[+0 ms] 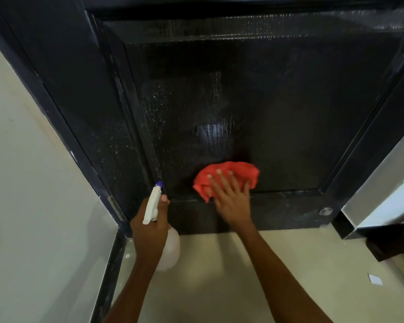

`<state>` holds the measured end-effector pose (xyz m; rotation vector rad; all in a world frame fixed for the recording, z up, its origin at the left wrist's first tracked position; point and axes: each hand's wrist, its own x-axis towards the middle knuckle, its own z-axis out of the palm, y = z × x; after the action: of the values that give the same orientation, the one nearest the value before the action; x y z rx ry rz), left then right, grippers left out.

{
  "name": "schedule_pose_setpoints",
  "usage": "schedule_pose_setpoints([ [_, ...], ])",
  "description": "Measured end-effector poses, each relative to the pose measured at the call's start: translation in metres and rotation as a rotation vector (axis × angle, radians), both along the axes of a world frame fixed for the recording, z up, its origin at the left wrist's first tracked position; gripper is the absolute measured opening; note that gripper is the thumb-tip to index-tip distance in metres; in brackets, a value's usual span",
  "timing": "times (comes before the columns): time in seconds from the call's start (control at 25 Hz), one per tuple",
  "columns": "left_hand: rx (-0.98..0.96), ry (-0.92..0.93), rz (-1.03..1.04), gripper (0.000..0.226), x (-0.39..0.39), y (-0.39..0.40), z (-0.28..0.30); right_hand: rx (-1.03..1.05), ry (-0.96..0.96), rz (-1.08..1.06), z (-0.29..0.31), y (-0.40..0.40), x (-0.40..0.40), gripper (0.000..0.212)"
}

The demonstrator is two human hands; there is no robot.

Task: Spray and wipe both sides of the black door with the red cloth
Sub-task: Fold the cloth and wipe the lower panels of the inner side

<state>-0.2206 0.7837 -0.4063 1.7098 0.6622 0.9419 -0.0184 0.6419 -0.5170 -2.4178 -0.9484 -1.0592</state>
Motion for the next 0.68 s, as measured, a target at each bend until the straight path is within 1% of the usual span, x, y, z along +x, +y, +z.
schedule_pose_setpoints([
  [0.08, -0.061, 0.046, -0.02, 0.024, 0.005, 0.003, 0.001, 0.292, 0.106, -0.203, 0.009, -0.036, 0.018, 0.067],
  [0.12, -0.081, 0.058, -0.022, 0.022, 0.006, 0.005, 0.002, 0.417, 0.16, -0.244, 0.015, -0.047, 0.026, 0.063],
  [0.2, -0.105, 0.046, -0.013, 0.028, 0.0, 0.004, 0.004, 0.549, 0.256, -0.236, 0.022, -0.044, 0.027, 0.065],
  [0.24, -0.113, 0.028, -0.012, 0.034, -0.005, 0.005, 0.005, 0.542, 0.268, -0.202, 0.024, -0.028, 0.019, 0.068],
  [0.28, -0.121, 0.009, -0.015, 0.041, -0.01, 0.007, 0.006, 0.482, 0.258, -0.152, 0.024, -0.006, 0.007, 0.069],
  [0.32, -0.119, -0.003, -0.021, 0.047, -0.013, 0.01, 0.007, 0.379, 0.234, -0.075, 0.022, 0.019, -0.006, 0.07],
  [0.36, -0.11, -0.007, -0.026, 0.049, -0.014, 0.014, 0.009, 0.239, 0.196, 0.026, 0.019, 0.041, -0.02, 0.072],
  [0.4, -0.1, -0.021, -0.023, 0.049, -0.013, 0.017, 0.011, 0.081, 0.118, 0.114, 0.019, 0.057, -0.029, 0.077],
  [0.44, -0.093, -0.04, -0.017, 0.051, -0.011, 0.021, 0.014, -0.072, 0.024, 0.179, 0.024, 0.067, -0.029, 0.081],
  [0.48, -0.091, -0.052, -0.015, 0.054, -0.009, 0.024, 0.015, -0.179, -0.062, 0.22, 0.033, 0.07, -0.023, 0.082],
  [0.52, -0.097, -0.057, -0.018, 0.055, -0.007, 0.027, 0.017, -0.226, -0.132, 0.233, 0.046, 0.068, -0.017, 0.08],
  [0.6, -0.128, -0.074, -0.035, 0.05, -0.005, 0.029, 0.015, -0.183, -0.22, 0.194, 0.073, 0.053, -0.002, 0.073],
  [0.68, -0.152, -0.098, -0.068, 0.027, -0.003, 0.029, 0.011, -0.058, -0.268, 0.111, 0.108, 0.035, 0.017, 0.066],
])
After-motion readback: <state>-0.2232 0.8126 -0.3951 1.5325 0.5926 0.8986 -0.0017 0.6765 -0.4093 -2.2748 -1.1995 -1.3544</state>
